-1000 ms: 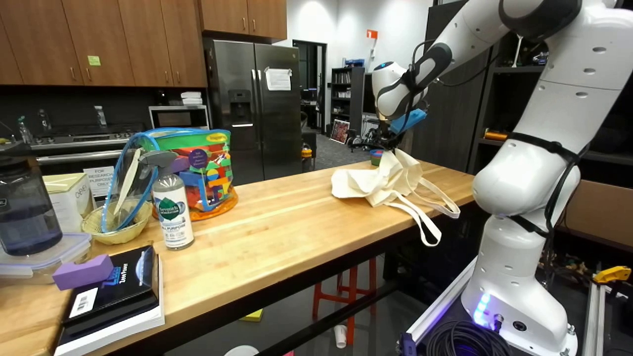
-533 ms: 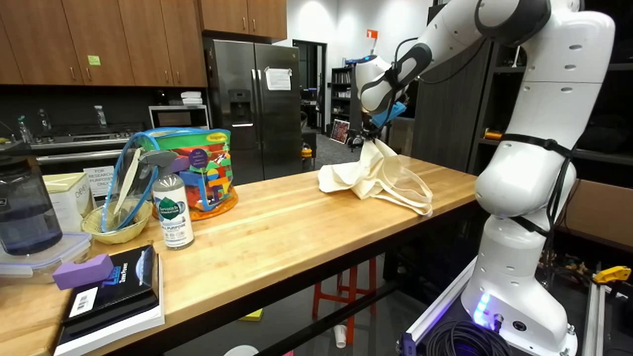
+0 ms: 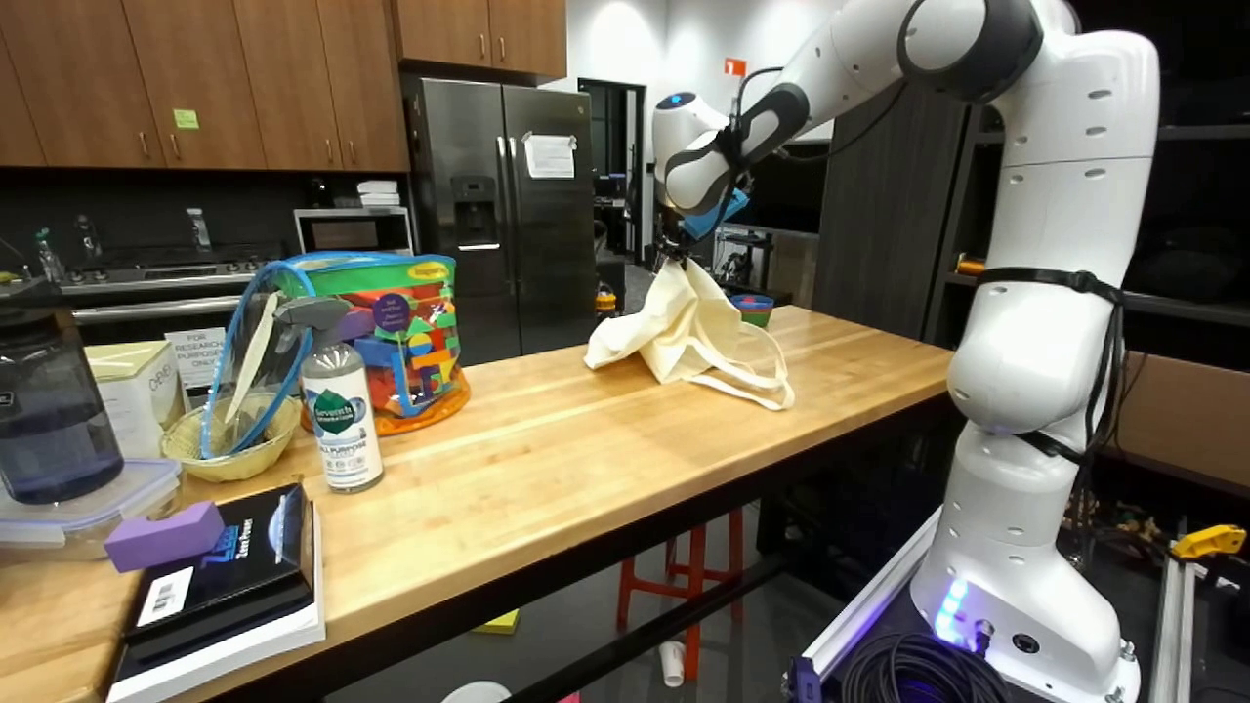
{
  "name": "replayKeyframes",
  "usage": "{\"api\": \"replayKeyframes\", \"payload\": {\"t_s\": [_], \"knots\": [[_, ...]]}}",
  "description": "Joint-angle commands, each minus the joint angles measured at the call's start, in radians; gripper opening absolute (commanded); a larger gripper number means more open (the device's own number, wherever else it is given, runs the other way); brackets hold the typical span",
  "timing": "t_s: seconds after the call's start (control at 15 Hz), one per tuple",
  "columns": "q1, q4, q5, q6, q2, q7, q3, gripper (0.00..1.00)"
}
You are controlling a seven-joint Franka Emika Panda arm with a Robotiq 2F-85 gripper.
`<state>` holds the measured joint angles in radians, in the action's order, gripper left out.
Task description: Wipe the table using the shopping bag
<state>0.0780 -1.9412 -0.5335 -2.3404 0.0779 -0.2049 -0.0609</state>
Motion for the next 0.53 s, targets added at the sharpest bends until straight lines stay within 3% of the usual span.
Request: {"api": "replayKeyframes", "payload": {"t_s": [0.0, 0.47], "knots": [[-0.049, 0.038, -0.033, 0.005, 0.011, -0.015, 0.014, 0.00], [-0.132, -0.028, -0.097, -0.008, -0.046, -0.040, 0.070, 0.00]]}}
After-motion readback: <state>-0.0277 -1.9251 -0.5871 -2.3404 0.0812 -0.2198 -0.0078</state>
